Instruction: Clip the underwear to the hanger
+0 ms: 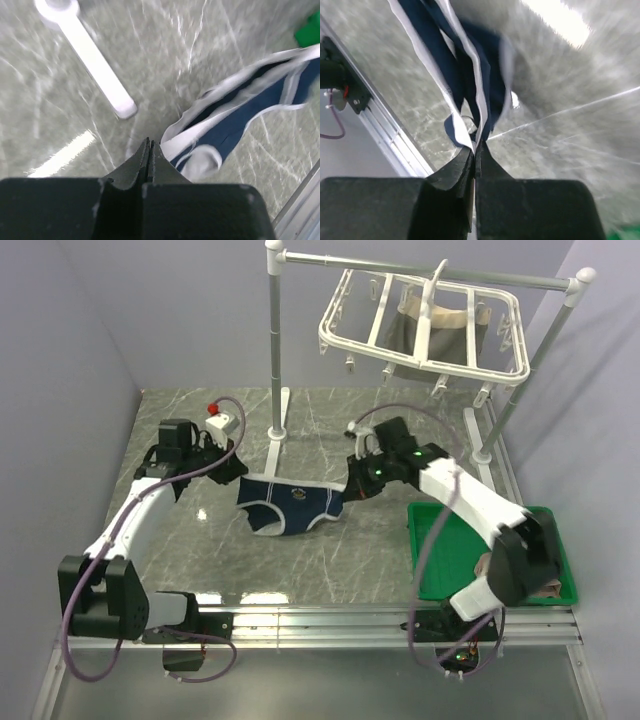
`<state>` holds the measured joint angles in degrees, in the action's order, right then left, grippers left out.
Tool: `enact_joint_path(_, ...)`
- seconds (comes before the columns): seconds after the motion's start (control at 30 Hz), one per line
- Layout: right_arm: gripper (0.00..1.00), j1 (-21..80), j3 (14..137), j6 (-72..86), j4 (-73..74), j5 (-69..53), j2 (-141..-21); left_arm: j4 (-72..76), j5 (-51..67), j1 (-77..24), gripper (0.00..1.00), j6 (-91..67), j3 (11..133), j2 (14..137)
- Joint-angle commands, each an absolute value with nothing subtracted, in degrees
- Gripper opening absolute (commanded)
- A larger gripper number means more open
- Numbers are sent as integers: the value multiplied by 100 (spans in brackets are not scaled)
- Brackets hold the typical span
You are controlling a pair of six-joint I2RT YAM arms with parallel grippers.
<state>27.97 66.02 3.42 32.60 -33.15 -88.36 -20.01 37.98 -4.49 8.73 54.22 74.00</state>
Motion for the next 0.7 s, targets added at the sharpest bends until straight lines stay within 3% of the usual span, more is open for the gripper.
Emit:
enact_joint_path(0.0, 0, 2795, 6478, -226, 3418, -2927, -7789, -2074, 4288, -422, 1, 826, 5827, 6769)
enact_joint_path(0.5, 0, 2909, 7092, -2505, 5888, -2787, -5854, -4455, 5352, -1089, 0, 1732, 6082, 5458)
enact_joint_path(0.67, 0, 3190, 6673, -2664, 5916, -2103, -5897, -4141, 5248, -1424, 0, 1109, 5688, 5887)
